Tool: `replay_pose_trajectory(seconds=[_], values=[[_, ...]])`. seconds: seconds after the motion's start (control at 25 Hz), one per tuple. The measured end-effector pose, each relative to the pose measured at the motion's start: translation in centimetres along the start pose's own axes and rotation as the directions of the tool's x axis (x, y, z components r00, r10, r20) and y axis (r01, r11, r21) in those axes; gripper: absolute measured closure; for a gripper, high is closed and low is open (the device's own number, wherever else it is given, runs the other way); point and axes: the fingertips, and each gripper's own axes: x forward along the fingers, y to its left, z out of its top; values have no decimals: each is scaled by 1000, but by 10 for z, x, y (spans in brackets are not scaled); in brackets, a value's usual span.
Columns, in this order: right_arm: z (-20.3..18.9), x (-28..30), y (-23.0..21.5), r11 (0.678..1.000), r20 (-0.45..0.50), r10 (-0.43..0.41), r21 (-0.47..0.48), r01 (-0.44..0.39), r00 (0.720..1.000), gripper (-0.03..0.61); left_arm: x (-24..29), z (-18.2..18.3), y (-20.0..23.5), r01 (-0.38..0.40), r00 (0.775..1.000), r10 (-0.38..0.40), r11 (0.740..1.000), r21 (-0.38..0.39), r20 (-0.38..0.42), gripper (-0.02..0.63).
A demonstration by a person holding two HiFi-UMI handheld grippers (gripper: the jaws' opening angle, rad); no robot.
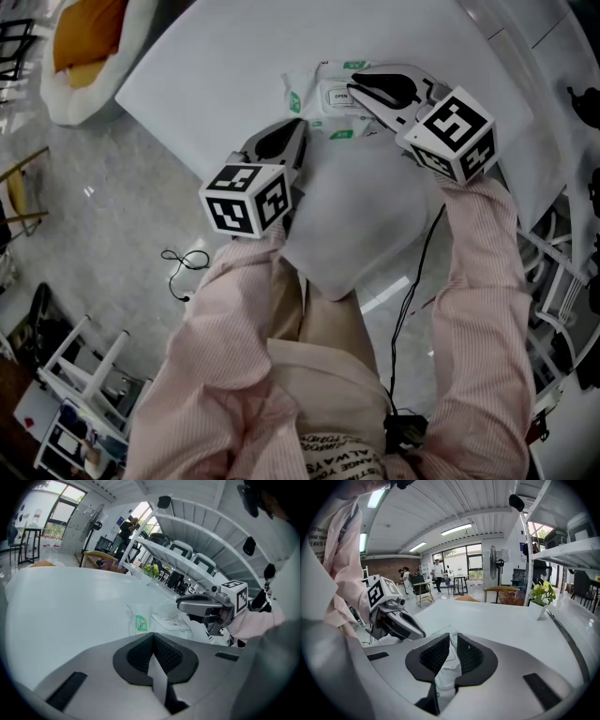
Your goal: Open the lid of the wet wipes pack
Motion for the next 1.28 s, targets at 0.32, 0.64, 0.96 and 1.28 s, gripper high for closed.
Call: replay_pose_trajectory(seconds=[0.32, 0.64, 0.96, 1.28], values=[[10, 8, -26, 990, 28, -140, -16, 141, 990, 538, 0, 0, 1, -2, 1000, 2, 1000, -2, -2, 615], [10, 16, -40, 978, 8, -200, -51, 200, 980, 537, 1, -1, 0, -2, 1000, 2, 1000, -3, -5, 615], [10, 24, -48, 962, -3, -256, -104, 254, 967, 529, 0, 1, 0, -2, 1000, 2, 1000, -2, -4, 614], [13, 23, -51, 956, 25, -286, -63, 287, 958, 529, 0, 1, 0, 4, 1000, -4, 1000, -5, -5, 614]])
